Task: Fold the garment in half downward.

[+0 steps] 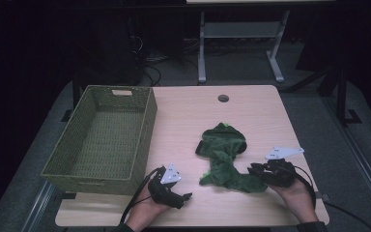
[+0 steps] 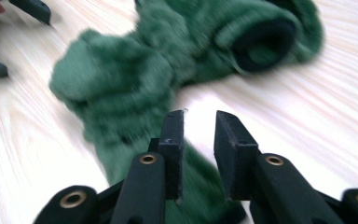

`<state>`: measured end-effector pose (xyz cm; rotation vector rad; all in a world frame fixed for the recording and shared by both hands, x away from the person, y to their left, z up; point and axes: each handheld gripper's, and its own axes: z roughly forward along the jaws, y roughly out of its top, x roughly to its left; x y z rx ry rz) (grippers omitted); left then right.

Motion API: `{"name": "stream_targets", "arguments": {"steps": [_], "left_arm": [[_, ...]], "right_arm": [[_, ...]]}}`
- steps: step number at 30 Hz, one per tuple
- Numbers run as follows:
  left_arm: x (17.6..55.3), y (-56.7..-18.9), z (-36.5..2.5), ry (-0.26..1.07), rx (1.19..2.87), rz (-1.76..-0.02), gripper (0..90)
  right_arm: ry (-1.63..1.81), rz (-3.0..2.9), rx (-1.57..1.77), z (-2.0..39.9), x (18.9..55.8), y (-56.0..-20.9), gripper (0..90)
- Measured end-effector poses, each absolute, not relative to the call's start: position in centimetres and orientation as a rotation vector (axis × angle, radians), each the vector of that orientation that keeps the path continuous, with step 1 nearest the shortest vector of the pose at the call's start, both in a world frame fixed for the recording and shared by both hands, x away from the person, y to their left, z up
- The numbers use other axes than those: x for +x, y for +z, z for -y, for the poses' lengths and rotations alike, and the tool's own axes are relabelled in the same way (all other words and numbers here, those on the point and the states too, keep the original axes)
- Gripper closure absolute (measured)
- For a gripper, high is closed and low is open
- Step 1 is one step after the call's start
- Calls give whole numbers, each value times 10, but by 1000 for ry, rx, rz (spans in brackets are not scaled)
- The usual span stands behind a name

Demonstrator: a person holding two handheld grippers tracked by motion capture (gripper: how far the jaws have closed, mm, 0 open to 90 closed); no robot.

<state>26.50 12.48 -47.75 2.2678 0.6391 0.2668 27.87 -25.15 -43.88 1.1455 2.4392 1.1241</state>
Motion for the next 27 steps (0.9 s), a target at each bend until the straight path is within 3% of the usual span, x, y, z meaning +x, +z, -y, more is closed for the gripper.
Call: {"name": "stream_targets", "arguments": {"steps": [13,27], "left_arm": [[266,-478,-125,261,2268,-630,126],[266,-478,-125,261,2268,-631,126]], "right_arm": [[1129,-2420,1219,305,242,-451,675],[1171,-2533,1209,302,238,-463,667]]}}
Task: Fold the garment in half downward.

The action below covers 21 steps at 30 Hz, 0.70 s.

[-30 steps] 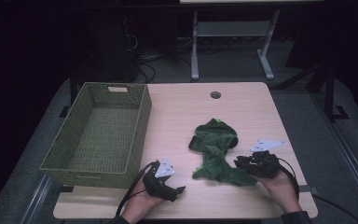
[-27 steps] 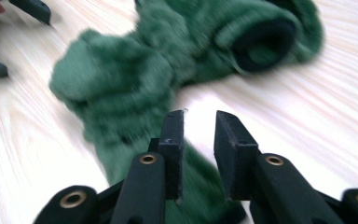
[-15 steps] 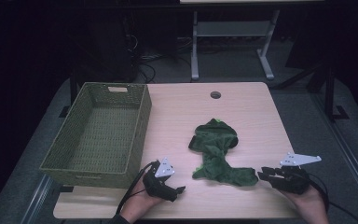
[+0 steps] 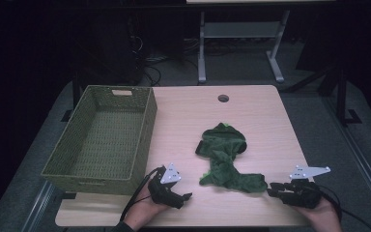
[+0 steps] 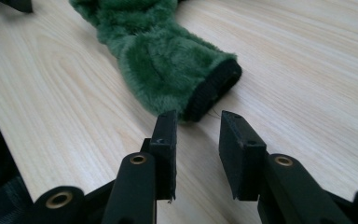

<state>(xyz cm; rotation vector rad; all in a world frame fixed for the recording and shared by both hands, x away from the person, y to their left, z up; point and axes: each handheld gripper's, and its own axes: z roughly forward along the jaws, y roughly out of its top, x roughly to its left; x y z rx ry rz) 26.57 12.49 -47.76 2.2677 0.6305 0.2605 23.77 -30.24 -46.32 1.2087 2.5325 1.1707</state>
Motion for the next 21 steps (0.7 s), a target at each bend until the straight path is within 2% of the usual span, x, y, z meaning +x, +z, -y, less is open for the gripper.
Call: {"name": "stream_targets", "arguments": {"steps": [7,12,21], "left_arm": [[266,-478,-125,261,2270,-629,126],[266,-478,-125,261,2269,-629,126],[266,-477,-125,260,2271,-627,126]], "right_arm": [[1172,-2565,1210,297,243,-467,670],[1173,-2564,1204,293,245,-467,801],[1216,-2531,1168,296,244,-457,839]]}}
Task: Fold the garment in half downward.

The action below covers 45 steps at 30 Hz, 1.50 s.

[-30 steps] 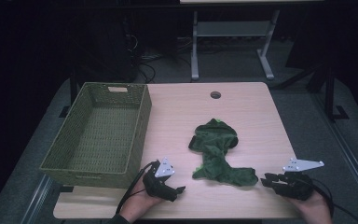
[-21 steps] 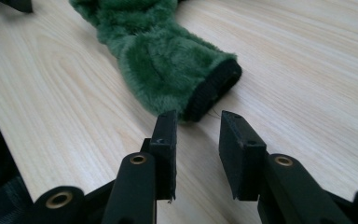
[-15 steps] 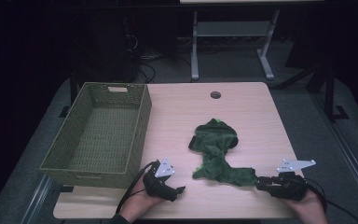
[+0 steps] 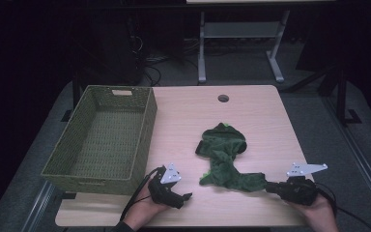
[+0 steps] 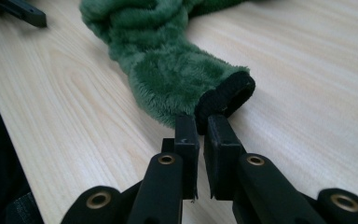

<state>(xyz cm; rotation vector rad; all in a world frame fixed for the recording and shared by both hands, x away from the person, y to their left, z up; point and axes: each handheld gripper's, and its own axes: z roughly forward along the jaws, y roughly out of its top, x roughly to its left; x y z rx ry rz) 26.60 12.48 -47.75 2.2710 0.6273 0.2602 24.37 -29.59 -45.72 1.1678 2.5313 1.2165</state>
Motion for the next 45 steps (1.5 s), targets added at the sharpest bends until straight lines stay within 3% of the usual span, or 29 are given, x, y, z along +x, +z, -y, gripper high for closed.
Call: {"name": "stream_targets", "arguments": {"steps": [18,36,45], "left_arm": [[266,-477,-125,258,2271,-626,126],[266,-477,-124,254,2269,-629,126],[266,-478,-124,258,2266,-628,126]], "right_arm": [[1309,-2484,1014,279,248,-420,846],[1352,-2565,745,225,266,-397,846],[1324,-2622,690,194,285,-403,845]]}}
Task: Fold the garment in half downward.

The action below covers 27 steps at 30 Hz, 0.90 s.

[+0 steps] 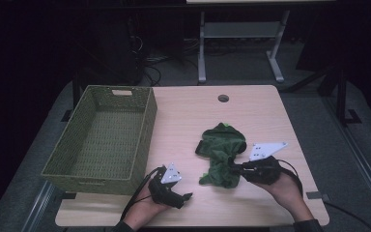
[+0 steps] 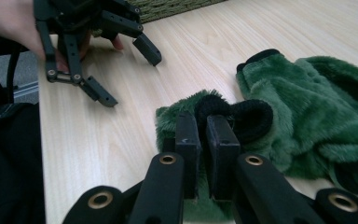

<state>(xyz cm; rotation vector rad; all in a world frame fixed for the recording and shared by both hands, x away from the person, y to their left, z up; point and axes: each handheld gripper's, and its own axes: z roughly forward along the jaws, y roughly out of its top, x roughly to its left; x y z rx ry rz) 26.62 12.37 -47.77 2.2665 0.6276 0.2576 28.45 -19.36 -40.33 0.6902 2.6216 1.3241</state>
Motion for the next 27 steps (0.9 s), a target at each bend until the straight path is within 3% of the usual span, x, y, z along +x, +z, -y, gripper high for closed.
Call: {"name": "stream_targets", "arguments": {"steps": [14,21,24,27], "left_arm": [[266,-478,-123,262,2269,-621,126],[266,-478,-122,256,2268,-623,126],[266,-478,-122,262,2271,-617,126],[266,-478,-122,259,2270,-619,126]], "right_arm": [[1304,-2677,722,169,307,-422,829],[1352,-2635,737,167,311,-424,693],[1382,-2599,746,170,312,-420,723],[1376,-2570,775,174,314,-418,812]]}}
